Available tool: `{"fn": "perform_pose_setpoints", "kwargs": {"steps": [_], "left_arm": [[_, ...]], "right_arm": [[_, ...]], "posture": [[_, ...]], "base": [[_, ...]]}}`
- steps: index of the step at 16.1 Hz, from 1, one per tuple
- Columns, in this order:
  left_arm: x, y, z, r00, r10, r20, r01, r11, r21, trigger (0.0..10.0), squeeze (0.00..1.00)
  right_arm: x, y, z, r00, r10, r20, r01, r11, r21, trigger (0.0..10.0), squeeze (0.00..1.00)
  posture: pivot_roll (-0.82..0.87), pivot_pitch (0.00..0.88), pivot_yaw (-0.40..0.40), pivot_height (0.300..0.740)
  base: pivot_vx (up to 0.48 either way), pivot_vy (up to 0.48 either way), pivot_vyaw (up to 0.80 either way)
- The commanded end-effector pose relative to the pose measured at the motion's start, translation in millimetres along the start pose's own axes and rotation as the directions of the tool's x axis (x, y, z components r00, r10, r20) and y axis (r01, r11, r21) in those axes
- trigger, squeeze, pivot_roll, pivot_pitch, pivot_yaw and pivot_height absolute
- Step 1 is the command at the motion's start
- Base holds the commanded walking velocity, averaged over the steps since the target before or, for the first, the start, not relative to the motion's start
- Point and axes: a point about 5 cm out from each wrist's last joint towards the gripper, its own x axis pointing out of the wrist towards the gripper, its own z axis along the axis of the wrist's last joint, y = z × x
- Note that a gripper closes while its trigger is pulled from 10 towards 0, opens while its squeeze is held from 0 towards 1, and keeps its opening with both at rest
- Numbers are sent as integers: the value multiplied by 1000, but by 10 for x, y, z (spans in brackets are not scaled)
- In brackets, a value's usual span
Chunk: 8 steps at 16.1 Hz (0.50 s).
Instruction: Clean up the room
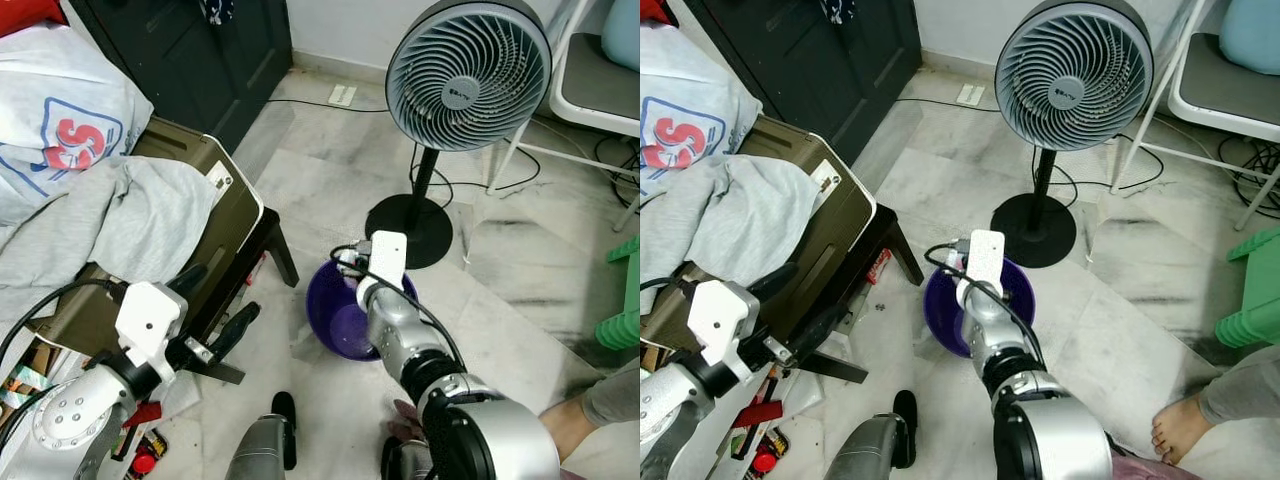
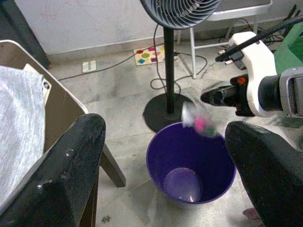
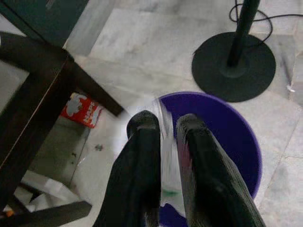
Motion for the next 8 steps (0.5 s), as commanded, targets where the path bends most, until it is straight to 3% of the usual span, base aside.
{"fn": "perform_pose_setpoints", "kwargs": {"steps": [1,5,8], "left_arm": [[-29,-2,-25,1000,-2,-26,2,1000,10,10000,0],[16,10,-55,1000,21,-17,-21,1000,10,10000,0],[99,23,-53,999,46,8,-47,999,11,10000,0]], "right_arm": [[-9,38,-45,1000,5,-17,-5,1000,-3,10000,1000],[2,7,-9,1000,-2,1,2,1000,-24,10000,1000],[18,57,153,996,48,70,-44,997,-61,10000,1000]], "posture": [[174,329,90,740],[159,312,74,740],[130,278,58,740]], "base": [[0,0,0],[0,0,0],[0,0,0]]}}
